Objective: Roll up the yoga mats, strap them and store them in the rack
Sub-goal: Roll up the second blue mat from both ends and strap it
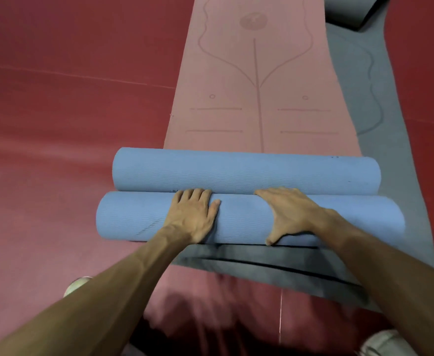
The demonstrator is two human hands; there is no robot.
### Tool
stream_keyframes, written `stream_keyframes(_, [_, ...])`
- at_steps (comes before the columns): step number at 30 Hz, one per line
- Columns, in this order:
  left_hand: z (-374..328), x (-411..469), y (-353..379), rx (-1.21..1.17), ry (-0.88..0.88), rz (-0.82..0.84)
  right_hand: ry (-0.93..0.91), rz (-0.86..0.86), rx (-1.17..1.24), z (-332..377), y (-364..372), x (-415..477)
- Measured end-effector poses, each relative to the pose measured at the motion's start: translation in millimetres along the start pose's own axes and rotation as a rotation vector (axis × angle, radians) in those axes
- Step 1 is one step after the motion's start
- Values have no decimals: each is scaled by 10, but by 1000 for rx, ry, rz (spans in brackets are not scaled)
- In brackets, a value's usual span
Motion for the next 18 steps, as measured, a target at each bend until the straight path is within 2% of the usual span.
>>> stream_keyframes(4, [-85,-210,4,-26,-11,4,3,81,68,23,78,-200])
stream_keyframes(8, [-154,-408,88,20,102,-14,7,82,56,68,255,-313])
stream_keyframes(12, [-146,-421,135,30,91,-22,34,83,62,17,346,-335])
stream_keyframes(18, [-166,-447,124,43,93,-98,171,-120,103,26,358,-345])
Point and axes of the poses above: each hand's wrist, its own x-axis towards the middle knuckle, its own y-axis out of the palm, z = x × y, the point moved 9 cm from there along x, towards the middle knuckle, and after that the axes turned 13 degrees about -z, right-handed, at the moved point
